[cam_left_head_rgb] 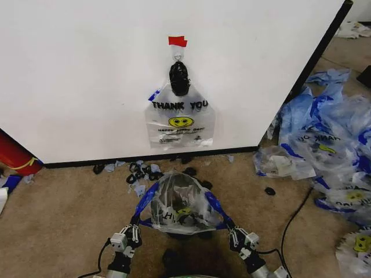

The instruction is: Pick up the garbage bag from the wall and place it over the trash bin.

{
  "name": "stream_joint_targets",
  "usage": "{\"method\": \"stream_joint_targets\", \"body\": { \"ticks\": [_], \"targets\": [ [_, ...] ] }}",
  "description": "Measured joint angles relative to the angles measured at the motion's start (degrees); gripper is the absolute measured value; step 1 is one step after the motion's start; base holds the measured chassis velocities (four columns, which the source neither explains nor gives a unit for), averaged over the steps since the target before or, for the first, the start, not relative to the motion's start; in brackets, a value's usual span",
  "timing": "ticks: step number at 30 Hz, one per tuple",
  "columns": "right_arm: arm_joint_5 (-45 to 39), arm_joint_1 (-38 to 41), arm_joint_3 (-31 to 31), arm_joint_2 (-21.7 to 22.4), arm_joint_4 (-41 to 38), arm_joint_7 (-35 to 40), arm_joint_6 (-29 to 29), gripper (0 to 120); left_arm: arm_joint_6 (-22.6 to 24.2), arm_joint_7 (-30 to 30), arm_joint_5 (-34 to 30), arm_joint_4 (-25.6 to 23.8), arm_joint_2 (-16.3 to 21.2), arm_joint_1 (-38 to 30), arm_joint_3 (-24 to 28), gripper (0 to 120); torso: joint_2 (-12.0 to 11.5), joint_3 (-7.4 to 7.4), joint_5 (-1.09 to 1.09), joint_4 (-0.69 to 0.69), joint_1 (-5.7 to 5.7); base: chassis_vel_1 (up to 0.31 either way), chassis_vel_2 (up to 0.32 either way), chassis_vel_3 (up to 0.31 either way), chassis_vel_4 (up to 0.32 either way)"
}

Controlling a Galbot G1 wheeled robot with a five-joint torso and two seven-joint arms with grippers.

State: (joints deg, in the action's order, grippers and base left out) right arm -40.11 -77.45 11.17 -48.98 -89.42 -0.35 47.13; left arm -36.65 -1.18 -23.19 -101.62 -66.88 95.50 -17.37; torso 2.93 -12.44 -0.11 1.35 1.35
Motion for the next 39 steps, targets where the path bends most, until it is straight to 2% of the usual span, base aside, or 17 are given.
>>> {"method": "stream_joint_targets", "body": {
  "ticks": [10, 14, 16, 20, 29, 39],
  "targets": [
    [0.28, -0.19, -0.15, -0.13, -0.12, 0.10, 0.00, 0, 0.53, -0.04, -0.17, -0.96, 1.19, -0.46, -0.17, 0, 0.01, 0.00, 0.04, 0.01, 0.00, 0.000, 0.000, 0.000, 0.000],
    [0.37, -0.63, -0.60, 0.03, -0.55, 0.20, 0.00, 0, 1.36, -0.23, -0.54, -2.04, 5.43, 0.35, -0.05, 0, 0.03, 0.00, 0.05, 0.01, 0.00, 0.000, 0.000, 0.000, 0.000],
    [0.41, -0.80, -0.79, -0.02, -0.52, 0.20, -0.02, 0, 1.43, -0.25, -0.60, -2.30, 6.38, 0.69, -0.05, 0, 0.03, 0.00, 0.04, 0.01, 0.00, 0.000, 0.000, 0.000, 0.000],
    [0.52, -1.12, -1.09, -0.15, -0.43, 0.20, -0.02, 0, 1.48, -0.28, -0.57, -3.15, 6.73, 1.14, 0.14, 0, 0.03, 0.00, 0.04, 0.00, 0.00, 0.000, 0.000, 0.000, 0.000],
    [0.82, -1.78, -1.41, 0.79, -1.10, 0.27, -0.13, 0, 1.61, -0.29, -0.18, -5.12, 10.03, 3.35, -0.01, 0, 0.03, 0.01, 0.05, 0.00, 0.00, 0.000, 0.000, 0.000, 0.000],
    [1.45, -3.17, -2.21, 1.81, -1.22, 0.27, -0.08, 0, 1.49, -0.22, 0.28, -5.98, 11.11, 5.36, -0.16, 0, 0.03, 0.01, 0.05, 0.01, -0.01, 0.000, 0.000, 0.000, 0.000]
  ]
}}
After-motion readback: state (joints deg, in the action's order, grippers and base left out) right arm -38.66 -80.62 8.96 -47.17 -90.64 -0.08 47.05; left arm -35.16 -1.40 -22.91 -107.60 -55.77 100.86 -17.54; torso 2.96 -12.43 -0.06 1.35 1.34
